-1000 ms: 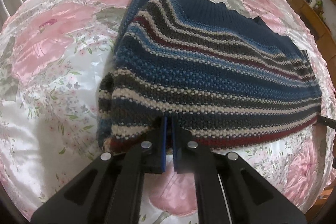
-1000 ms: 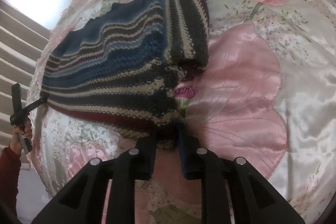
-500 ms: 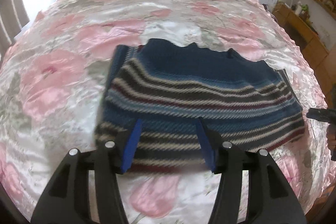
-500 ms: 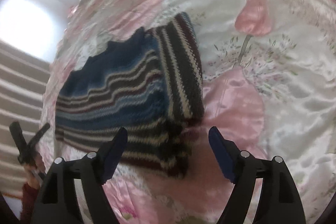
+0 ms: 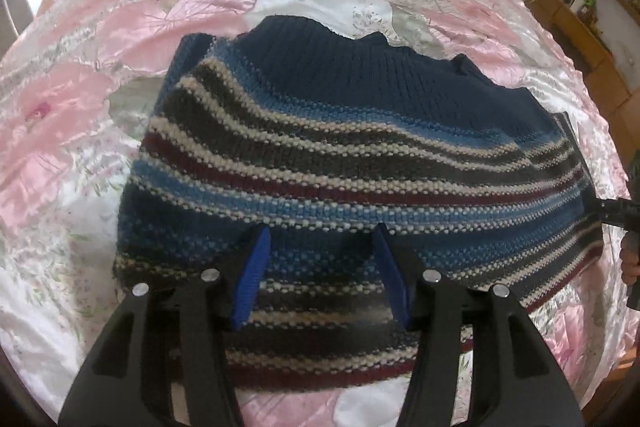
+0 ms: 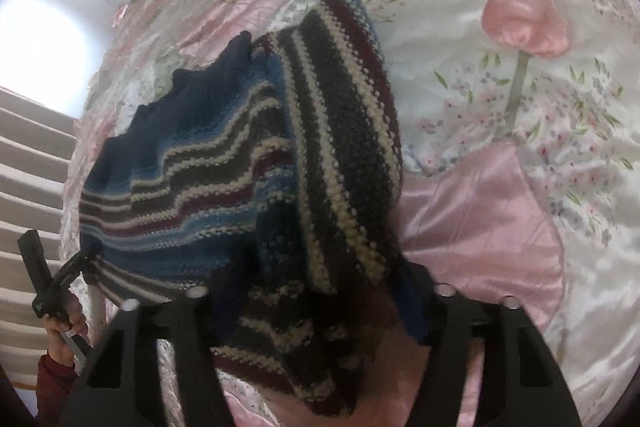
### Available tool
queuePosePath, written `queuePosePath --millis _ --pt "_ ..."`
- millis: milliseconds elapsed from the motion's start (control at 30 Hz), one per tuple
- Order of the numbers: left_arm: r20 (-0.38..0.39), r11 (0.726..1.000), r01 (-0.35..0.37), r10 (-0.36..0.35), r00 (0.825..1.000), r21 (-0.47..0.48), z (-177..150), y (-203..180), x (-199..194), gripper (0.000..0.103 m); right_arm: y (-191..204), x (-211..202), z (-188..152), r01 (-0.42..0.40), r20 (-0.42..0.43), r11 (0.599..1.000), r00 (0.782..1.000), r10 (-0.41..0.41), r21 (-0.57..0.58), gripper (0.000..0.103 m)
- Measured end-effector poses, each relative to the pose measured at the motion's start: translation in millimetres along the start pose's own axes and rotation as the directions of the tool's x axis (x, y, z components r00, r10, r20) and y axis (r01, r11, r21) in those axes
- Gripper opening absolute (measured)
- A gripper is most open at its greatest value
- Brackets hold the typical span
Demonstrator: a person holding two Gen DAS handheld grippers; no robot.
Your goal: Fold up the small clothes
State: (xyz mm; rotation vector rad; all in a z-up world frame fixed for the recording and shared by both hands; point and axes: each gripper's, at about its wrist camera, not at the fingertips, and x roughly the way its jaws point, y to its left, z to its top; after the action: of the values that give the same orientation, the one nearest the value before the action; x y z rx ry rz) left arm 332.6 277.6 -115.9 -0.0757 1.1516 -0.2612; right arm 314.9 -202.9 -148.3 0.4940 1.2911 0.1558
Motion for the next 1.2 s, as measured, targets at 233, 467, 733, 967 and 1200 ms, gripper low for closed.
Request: queuePosePath --millis 233,467,733,967,1200 --pt "-0.008 0.999 -0.011 0.011 1.000 0.033 -2.1 -3.1 -1.2 0.053 18.7 -15.4 -4.5 -0.030 0.046 0.998 0.998 0.033 -0.052 0.030" --pt "-0.037 0.998 0.061 -0.060 0.998 0.034 -0.6 -14.3 -17.2 0.055 25.0 -69.5 -3.4 -0.094 0.094 0.993 0.991 0.100 -0.072 0.027" --pt "-0.078 0.996 0.050 -0.044 0.996 0.069 -12.7 -30.9 2.4 0.056 -20.5 -28.6 -6.7 -0.004 0.025 0.998 1.000 0.003 0.067 0.027" --pt "-0.067 0.995 0.057 -0.052 0.996 0.078 -18.9 -27.1 10.4 0.056 -25.5 -11.3 -11.4 0.016 0.028 0.998 0.999 -0.018 0.068 0.028" --pt "-0.059 0.995 0.063 -0.058 0.997 0.075 -20.3 -23.2 10.3 0.057 -21.0 -10.7 -13.0 0.045 0.028 0.997 0.998 -0.047 0.069 0.029"
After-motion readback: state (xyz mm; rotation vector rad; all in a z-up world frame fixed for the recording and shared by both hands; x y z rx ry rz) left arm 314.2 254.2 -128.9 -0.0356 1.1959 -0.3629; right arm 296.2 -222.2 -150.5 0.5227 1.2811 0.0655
